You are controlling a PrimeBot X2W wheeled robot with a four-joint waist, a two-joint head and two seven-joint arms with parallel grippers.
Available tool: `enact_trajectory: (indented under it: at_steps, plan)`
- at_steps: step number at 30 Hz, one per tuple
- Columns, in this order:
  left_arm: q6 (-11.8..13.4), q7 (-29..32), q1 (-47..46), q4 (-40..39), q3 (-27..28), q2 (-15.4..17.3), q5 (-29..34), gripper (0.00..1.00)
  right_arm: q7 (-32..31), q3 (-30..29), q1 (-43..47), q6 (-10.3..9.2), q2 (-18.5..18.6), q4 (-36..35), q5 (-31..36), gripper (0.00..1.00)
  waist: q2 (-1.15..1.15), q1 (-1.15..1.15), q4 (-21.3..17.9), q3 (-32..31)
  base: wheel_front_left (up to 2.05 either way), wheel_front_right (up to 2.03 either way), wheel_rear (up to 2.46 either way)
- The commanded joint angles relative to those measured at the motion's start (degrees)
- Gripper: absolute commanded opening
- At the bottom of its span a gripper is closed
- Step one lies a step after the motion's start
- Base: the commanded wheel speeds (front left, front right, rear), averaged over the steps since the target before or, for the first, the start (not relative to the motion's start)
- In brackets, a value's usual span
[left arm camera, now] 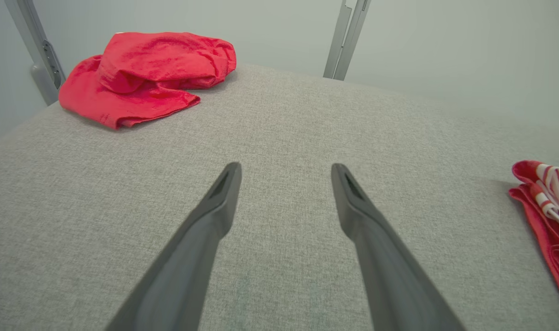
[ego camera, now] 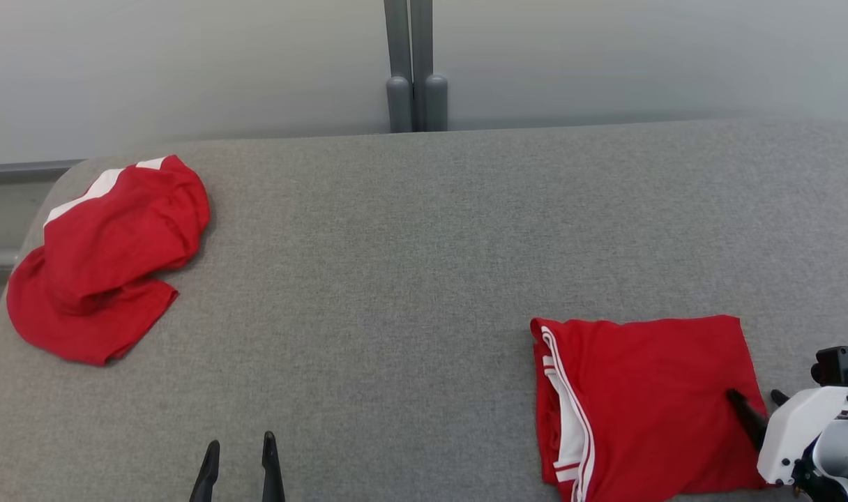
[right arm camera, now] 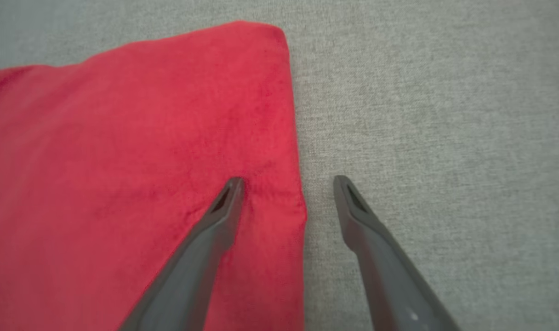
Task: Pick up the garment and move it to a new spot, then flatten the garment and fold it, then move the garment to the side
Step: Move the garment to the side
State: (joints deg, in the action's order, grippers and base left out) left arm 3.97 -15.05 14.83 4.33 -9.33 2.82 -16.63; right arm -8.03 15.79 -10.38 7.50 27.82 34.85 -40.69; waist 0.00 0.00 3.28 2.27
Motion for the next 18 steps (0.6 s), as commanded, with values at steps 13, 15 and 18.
enact_trajectory:
  at_steps: [13,15,18]
  plan:
    - [1.62,-0.16,-4.19,-1.57,-1.15,0.15,0.43,1.0,0.81,5.08,-8.68,-0.03,8.46,-2.85,-10.14,0.0,0.0,0.0,-0.59,6.97,0.0,0.0,0.0]
    - [2.07,-0.16,-5.48,-2.19,-1.46,0.15,0.51,1.0,1.47,4.88,-11.2,-0.03,10.84,-2.81,-10.57,0.0,0.0,0.0,-1.25,9.08,0.0,0.0,0.0]
    - [2.54,-0.16,-7.42,-3.19,-2.12,0.16,1.03,1.0,2.27,4.46,-15.13,-0.03,14.44,-2.07,-10.74,0.0,0.0,0.0,-2.79,12.77,0.0,0.0,0.0]
